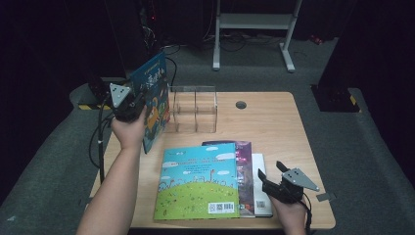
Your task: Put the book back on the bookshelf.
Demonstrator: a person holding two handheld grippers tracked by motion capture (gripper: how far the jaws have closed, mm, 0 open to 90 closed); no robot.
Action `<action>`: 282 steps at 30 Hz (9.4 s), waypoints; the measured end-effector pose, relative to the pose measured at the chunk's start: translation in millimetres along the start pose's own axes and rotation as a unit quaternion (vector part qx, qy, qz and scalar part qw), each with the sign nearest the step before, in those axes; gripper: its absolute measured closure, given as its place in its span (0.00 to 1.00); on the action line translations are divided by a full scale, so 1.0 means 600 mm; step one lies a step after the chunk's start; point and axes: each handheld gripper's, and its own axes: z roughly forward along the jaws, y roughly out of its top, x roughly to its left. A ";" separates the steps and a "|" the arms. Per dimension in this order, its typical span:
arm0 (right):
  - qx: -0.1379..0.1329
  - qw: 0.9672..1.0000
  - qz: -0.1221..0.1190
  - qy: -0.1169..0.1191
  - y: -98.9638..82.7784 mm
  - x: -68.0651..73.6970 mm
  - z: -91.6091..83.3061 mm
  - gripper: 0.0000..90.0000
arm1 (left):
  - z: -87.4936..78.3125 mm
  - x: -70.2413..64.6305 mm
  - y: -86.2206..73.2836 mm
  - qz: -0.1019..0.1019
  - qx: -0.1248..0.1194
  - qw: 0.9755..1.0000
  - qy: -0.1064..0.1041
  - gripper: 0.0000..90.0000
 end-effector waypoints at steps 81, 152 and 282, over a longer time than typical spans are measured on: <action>0.020 1.000 -0.009 0.013 -0.008 0.011 0.008 0.30 | -0.007 0.001 -0.027 0.013 0.080 0.997 -0.007 0.93; 0.018 1.000 -0.009 0.009 -0.008 0.009 0.005 0.30 | 0.005 0.024 -0.066 -0.010 0.051 0.999 0.008 0.57; 0.110 0.989 -0.001 0.095 0.009 0.066 0.022 0.28 | -0.176 -0.153 -0.335 -0.061 0.320 0.918 -0.227 0.14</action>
